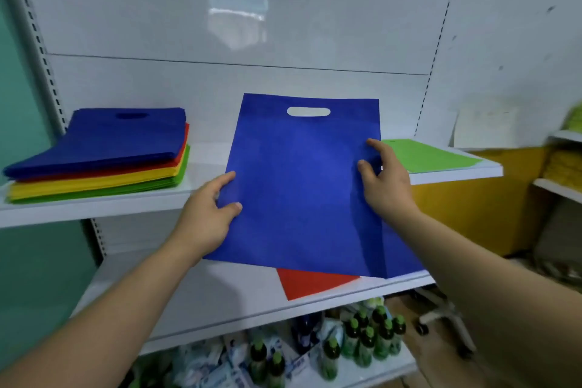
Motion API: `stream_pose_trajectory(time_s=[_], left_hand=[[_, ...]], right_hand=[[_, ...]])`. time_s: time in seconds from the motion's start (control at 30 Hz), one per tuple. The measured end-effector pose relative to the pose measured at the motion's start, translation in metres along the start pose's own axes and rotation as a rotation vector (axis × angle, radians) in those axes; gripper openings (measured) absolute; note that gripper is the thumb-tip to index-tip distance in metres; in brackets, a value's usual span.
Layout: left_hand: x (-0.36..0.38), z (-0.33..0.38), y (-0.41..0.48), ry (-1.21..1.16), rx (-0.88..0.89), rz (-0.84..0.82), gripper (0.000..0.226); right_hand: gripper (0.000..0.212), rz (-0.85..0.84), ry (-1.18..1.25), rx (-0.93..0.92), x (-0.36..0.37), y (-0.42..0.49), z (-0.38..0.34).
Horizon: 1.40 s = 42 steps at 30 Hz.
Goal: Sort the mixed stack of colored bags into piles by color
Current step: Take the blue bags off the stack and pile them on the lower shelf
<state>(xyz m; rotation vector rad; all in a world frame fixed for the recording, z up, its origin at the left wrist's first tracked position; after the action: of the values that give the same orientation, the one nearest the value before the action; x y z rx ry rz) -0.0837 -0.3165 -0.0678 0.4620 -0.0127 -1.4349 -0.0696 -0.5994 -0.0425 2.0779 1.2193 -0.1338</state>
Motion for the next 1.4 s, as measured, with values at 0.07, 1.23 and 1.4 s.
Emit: stream_pose_trajectory(time_s=[0.07,1.23,1.4], left_hand=[[0.008,-0.003,-0.018,-0.03,-0.035,-0.022,0.053],[0.353,0.004,-0.102,0.097,-0.255,-0.163,0.054],[0.375,-0.025,-0.09,0.146,-0.323,-0.176,0.054]], right_hand=[[0.042,-0.012,-0.027,0.021,-0.014,-0.016,0.004],[0.045,-0.237,-0.214,0.27,-0.23,0.003,0.277],[0.045,-0.313,-0.23,0.314,-0.205,0.011,0.32]])
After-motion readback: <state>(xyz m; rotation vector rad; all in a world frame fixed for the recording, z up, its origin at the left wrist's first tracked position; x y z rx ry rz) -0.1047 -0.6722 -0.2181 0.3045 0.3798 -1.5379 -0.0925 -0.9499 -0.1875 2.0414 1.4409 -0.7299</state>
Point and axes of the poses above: each hand's wrist, its own y-axis towards the middle knuckle, its own x-axis out of the palm, z = x × y, the point moved 2 cm from there along y, towards the middle knuckle, and after that the axes turned 4 degrees about -y, right-handed, at the moved point
